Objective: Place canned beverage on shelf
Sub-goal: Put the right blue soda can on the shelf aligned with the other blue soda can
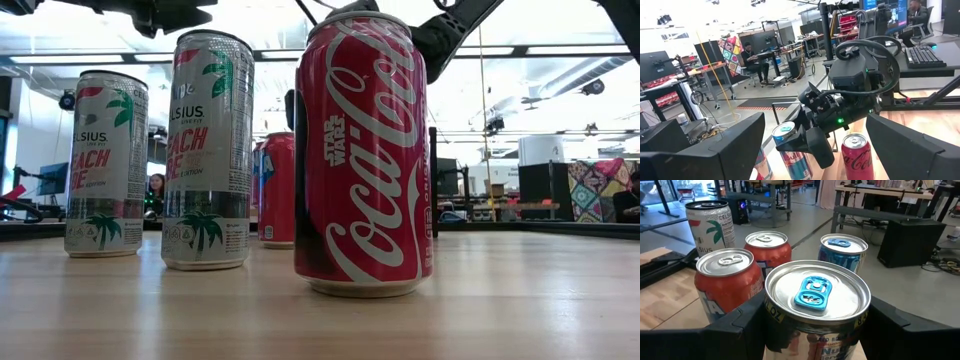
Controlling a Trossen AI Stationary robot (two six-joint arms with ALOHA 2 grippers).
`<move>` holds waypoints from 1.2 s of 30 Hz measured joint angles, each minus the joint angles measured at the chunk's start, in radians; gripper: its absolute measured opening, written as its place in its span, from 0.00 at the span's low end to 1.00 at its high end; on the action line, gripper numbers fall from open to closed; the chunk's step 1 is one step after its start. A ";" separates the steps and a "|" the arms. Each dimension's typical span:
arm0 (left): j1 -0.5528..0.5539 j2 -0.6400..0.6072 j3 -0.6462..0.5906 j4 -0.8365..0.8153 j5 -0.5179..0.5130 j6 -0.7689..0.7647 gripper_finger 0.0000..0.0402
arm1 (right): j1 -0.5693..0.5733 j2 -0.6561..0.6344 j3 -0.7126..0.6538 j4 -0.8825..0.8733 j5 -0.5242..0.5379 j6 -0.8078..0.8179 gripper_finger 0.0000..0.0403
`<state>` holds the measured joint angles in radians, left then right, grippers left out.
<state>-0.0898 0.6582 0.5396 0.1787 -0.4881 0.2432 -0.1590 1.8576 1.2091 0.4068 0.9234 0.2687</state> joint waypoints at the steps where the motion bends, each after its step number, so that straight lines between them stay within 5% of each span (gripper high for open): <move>1: 0.000 0.000 0.000 -0.001 0.000 0.000 0.83 | 0.000 0.000 0.000 0.000 0.000 0.000 0.57; 36: 0.000 0.022 0.000 0.001 0.000 -0.021 0.83 | -0.005 0.005 -0.002 0.021 -0.039 -0.013 0.57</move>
<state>-0.0898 0.6806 0.5396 0.1799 -0.4881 0.2226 -0.1642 1.8629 1.2068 0.4278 0.8841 0.2554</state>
